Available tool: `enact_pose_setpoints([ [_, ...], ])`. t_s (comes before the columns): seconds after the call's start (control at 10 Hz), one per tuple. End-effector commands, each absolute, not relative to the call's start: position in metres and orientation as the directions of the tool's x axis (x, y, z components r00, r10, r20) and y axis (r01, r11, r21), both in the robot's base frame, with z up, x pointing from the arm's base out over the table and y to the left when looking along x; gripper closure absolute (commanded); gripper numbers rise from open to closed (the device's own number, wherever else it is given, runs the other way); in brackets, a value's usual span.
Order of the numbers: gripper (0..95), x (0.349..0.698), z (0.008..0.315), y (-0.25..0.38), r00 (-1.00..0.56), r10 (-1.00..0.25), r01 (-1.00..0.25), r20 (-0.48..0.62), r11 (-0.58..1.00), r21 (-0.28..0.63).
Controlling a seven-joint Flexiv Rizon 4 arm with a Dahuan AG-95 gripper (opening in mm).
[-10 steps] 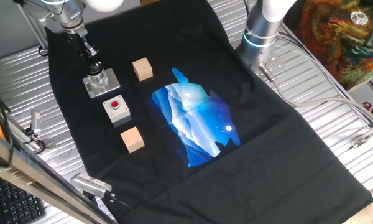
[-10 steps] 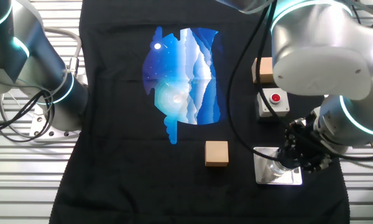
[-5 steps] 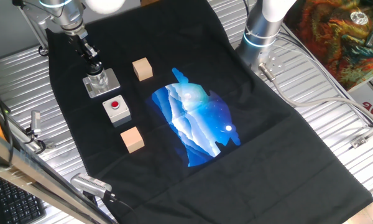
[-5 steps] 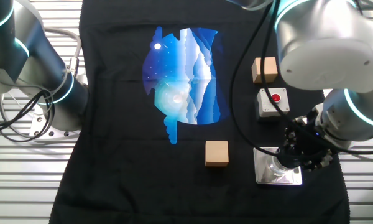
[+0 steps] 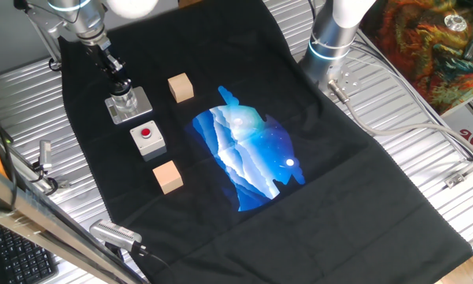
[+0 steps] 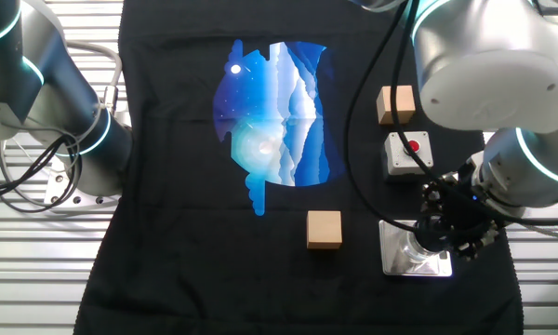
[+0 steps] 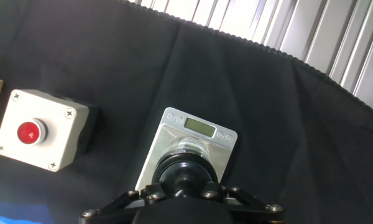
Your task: Screw the lid onto the jar
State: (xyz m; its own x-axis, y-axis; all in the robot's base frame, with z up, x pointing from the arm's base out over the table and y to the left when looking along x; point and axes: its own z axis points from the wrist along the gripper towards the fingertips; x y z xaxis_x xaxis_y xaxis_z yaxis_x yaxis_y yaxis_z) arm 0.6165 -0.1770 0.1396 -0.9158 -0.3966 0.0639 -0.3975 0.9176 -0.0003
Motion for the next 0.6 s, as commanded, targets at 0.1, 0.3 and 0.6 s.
enact_pose_setpoints([
  [0.1,19.0,0.6171,0.1398,-0.1775,-0.884,-0.461,-0.463,0.073,0.886,-0.014],
  [0.3,0.0,0.6172,0.1392,-0.1777,-0.881,-0.467,-0.469,0.078,0.883,-0.017],
  [0.6,19.0,0.6176,0.1369,-0.1784,-0.879,-0.470,-0.472,0.085,0.881,-0.011],
])
